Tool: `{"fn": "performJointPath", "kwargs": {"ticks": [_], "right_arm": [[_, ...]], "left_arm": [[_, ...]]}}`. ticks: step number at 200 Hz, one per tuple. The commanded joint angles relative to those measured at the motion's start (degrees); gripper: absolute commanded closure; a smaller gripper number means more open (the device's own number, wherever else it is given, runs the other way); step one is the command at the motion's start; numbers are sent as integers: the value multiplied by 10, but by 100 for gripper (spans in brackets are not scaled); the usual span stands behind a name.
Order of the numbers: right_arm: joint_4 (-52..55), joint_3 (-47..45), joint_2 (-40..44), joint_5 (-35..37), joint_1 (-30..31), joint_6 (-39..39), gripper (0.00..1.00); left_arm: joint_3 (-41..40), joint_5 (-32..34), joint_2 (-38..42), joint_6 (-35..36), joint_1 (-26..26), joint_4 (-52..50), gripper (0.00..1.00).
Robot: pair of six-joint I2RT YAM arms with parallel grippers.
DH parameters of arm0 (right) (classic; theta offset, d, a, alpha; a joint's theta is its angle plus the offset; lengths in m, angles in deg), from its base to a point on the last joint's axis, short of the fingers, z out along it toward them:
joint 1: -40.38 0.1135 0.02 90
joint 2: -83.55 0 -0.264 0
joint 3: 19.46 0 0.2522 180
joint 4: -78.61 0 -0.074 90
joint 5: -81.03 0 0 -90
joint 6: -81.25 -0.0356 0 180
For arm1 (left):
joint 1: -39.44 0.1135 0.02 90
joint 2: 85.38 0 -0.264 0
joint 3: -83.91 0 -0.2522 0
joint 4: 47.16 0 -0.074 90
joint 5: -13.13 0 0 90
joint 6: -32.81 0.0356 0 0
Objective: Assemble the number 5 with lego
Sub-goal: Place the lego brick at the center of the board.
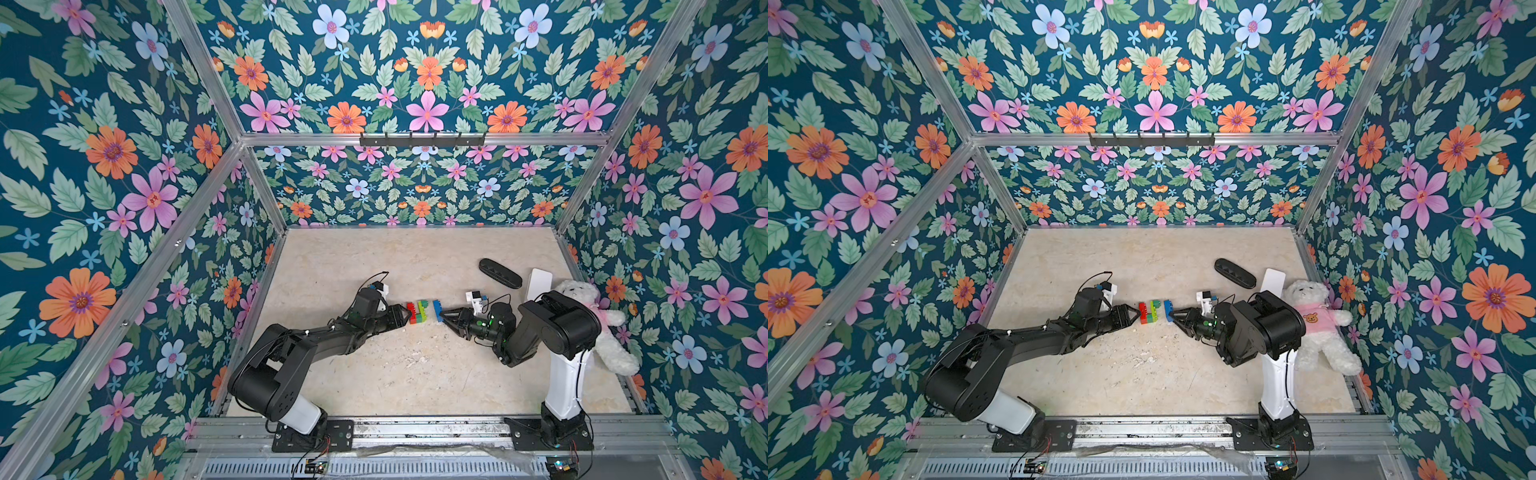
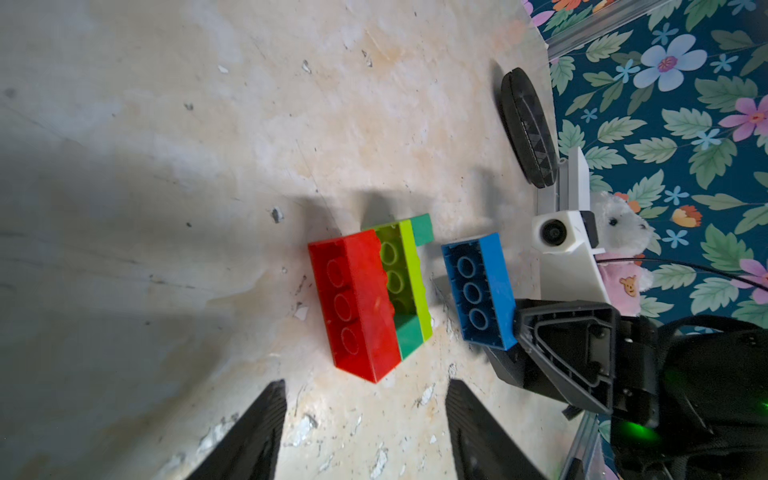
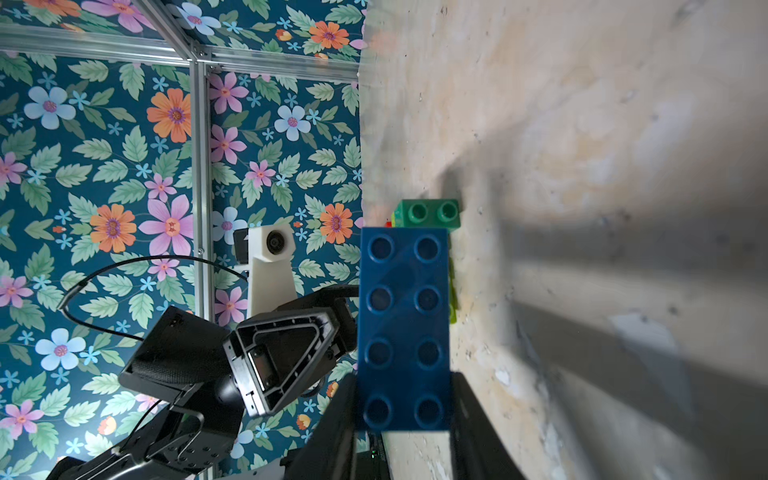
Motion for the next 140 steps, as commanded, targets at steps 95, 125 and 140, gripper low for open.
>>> {"fn": "performJointPath", "kwargs": {"ticks": [95,125,140], "right_arm": [[-39,51,-72,-34,-6,-56,73],[-45,55,-82,-37,-6,-60,73],[-39,57,-83,-41,-6,-58,73]], "left_arm": [[56,-22,-64,14,18,8,35],[63,-24,-71,18,18,5,35],[65,-25,-77,19,19,3,35]]}}
